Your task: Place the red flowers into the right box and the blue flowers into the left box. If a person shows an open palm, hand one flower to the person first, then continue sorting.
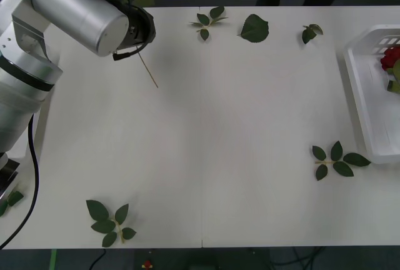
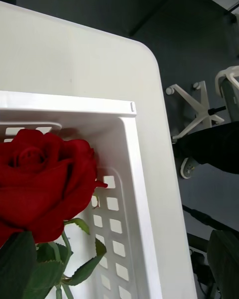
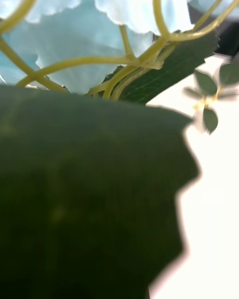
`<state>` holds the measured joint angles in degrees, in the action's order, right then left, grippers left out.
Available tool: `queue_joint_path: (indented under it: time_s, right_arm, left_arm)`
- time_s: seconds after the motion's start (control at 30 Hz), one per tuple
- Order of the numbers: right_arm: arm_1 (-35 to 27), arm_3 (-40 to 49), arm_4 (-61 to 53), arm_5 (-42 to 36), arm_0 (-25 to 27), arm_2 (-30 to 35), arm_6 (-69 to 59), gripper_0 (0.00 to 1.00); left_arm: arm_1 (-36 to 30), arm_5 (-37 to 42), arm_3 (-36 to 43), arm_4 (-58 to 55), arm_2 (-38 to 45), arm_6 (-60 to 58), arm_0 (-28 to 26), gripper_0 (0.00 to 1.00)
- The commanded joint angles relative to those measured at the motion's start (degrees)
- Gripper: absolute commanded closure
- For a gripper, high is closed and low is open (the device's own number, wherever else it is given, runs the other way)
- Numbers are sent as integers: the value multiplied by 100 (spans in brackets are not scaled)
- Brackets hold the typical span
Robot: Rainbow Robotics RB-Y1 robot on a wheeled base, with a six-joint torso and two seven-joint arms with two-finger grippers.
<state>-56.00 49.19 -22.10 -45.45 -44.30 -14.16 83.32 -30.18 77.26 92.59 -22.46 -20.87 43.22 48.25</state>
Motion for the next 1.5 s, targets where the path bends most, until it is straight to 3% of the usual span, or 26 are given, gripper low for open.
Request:
queue_joint_path:
  time_s: [0.03, 0.2, 0.33, 0.7, 0.83, 1.07, 1.27, 1.5]
  right_arm:
    - [-236, 126, -400, 45, 35, -17, 237, 0]
    - [-324, 257, -1121, -34, 35, 1, 290, 0]
    - [-342, 662, -1666, -526, 70, 256, 378, 0]
    - [-342, 2859, -2703, -1062, 923, 1047, 597, 0]
    - [-333, 4186, -3266, -1097, 1371, 1275, 949, 0]
    - [-315, 5504, -4268, -1757, 1872, 1961, 1679, 0]
    - [-315, 6410, -5498, -2372, 2338, 2708, 2408, 0]
    - [-315, 6612, -6966, -2600, 2619, 3174, 3181, 0]
  left_arm:
    - [-207, 755, 602, 57, 804, 565, 343, 100]
    - [-207, 1871, 971, -22, 1903, 1365, 343, 100]
    - [-207, 2460, 1042, -347, 2738, 2112, 335, 100]
    - [-304, 2601, 1042, -435, 3107, 2639, 343, 100]
    - [-313, 1986, 1024, -532, 3054, 2665, 343, 100]
    - [-313, 799, 479, -655, 2729, 2665, 783, 100]
    - [-155, -563, -980, -795, 2272, 2727, 1750, 100]
    - [153, -2347, -2544, -707, 1718, 2815, 2347, 100]
